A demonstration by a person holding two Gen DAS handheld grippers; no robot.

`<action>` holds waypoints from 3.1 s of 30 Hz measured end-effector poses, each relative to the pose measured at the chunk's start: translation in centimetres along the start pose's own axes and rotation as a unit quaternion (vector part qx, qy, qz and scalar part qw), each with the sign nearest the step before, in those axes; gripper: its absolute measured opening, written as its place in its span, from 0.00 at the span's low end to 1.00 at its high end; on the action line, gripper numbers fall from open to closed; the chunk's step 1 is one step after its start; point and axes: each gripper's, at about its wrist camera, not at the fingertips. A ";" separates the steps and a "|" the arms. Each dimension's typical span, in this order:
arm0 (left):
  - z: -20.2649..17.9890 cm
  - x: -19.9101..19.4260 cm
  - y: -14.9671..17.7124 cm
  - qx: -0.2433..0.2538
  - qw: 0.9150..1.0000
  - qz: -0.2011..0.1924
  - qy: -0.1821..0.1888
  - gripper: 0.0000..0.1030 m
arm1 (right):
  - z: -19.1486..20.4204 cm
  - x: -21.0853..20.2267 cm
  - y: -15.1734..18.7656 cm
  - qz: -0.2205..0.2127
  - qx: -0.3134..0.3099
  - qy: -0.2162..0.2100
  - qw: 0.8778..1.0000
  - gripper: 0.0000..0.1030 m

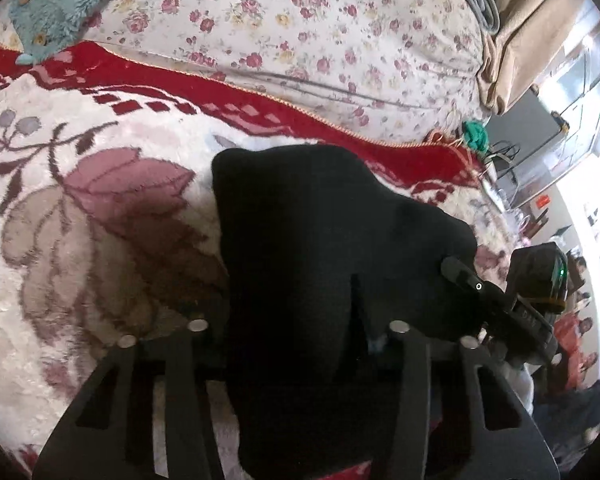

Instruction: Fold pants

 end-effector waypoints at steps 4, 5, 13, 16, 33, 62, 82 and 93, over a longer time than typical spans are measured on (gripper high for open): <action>0.2 -3.8 -0.7 0.012 0.999 -0.026 -0.017 0.40 | 4.0 0.3 -1.0 0.004 -0.035 -0.024 0.999 0.37; 0.6 -5.3 -1.0 0.012 0.999 -0.035 -0.023 0.40 | 5.0 0.6 -1.2 0.004 -0.046 -0.027 0.999 0.37; 6.6 -13.4 -3.0 -0.017 0.992 -0.082 -0.094 0.40 | 13.0 8.3 -1.5 0.036 -0.074 -0.084 0.993 0.37; 9.7 -14.9 -3.0 -0.044 0.989 -0.089 -0.110 0.40 | 15.4 12.0 -1.3 0.061 -0.078 -0.095 0.991 0.37; 12.1 -16.5 -0.9 -0.042 0.965 -0.108 -0.237 0.63 | 19.1 14.8 -0.8 0.065 -0.179 0.024 0.981 0.50; 2.9 -17.8 2.4 0.010 0.911 -0.203 -0.359 0.63 | 24.7 9.9 3.5 0.030 -0.247 -0.022 0.968 0.51; 2.6 -17.9 2.6 0.012 0.910 -0.206 -0.360 0.63 | 25.2 10.4 4.0 0.038 -0.249 -0.026 0.967 0.51; 2.7 -18.1 2.6 0.010 0.908 -0.213 -0.361 0.63 | 24.9 10.6 4.1 0.041 -0.249 -0.025 0.967 0.51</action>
Point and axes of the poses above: each gripper's, at about its wrist camera, not at the fingertips, and x roughly the way its jaws point, z to its left, y to its underside, and after that the axes turned 8 degrees about y, right-handed
